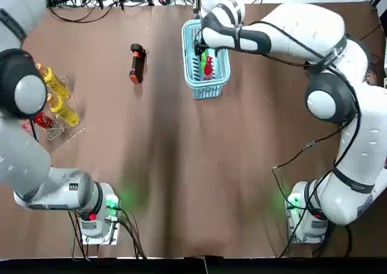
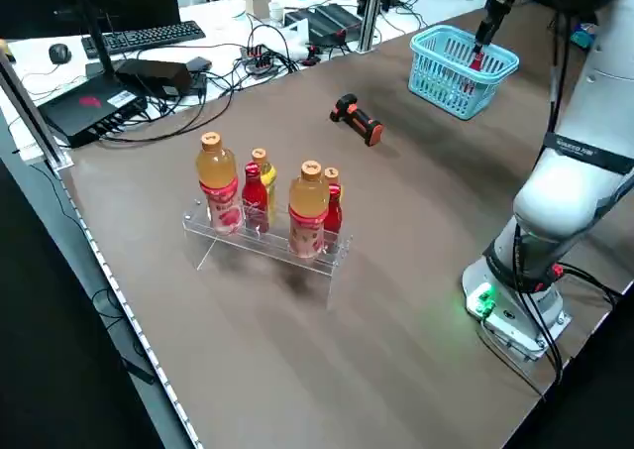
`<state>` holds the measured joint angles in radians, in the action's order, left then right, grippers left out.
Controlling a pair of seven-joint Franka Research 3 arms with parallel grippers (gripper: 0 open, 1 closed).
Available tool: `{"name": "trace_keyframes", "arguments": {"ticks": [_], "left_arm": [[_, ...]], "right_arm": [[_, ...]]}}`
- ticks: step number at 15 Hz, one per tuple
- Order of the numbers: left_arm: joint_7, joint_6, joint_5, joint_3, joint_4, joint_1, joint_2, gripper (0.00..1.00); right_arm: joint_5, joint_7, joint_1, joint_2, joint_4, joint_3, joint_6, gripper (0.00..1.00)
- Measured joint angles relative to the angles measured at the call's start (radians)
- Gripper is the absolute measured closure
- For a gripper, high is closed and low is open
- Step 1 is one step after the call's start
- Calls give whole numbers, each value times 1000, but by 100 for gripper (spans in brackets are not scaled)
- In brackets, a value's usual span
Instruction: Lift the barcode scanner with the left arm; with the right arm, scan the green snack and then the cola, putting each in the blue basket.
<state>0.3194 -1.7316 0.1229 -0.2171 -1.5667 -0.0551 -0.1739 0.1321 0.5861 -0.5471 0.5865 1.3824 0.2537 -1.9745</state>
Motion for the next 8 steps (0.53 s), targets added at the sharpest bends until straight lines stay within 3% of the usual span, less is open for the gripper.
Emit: {"name": "trace_keyframes", "arguments": {"ticks": [1, 4, 8], "left_arm": [[-32, 50, -51, 38, 0, -24, 44, 0], [-105, 162, -131, 99, -1, -42, 163, 0], [-115, 190, -136, 104, -16, -43, 212, 0]], "right_arm": [[0, 0, 3, -28, -4, 0, 27, 4], [0, 3, 43, -125, -10, -7, 122, 4], [0, -127, 227, -245, -10, -12, 278, 4]]}}
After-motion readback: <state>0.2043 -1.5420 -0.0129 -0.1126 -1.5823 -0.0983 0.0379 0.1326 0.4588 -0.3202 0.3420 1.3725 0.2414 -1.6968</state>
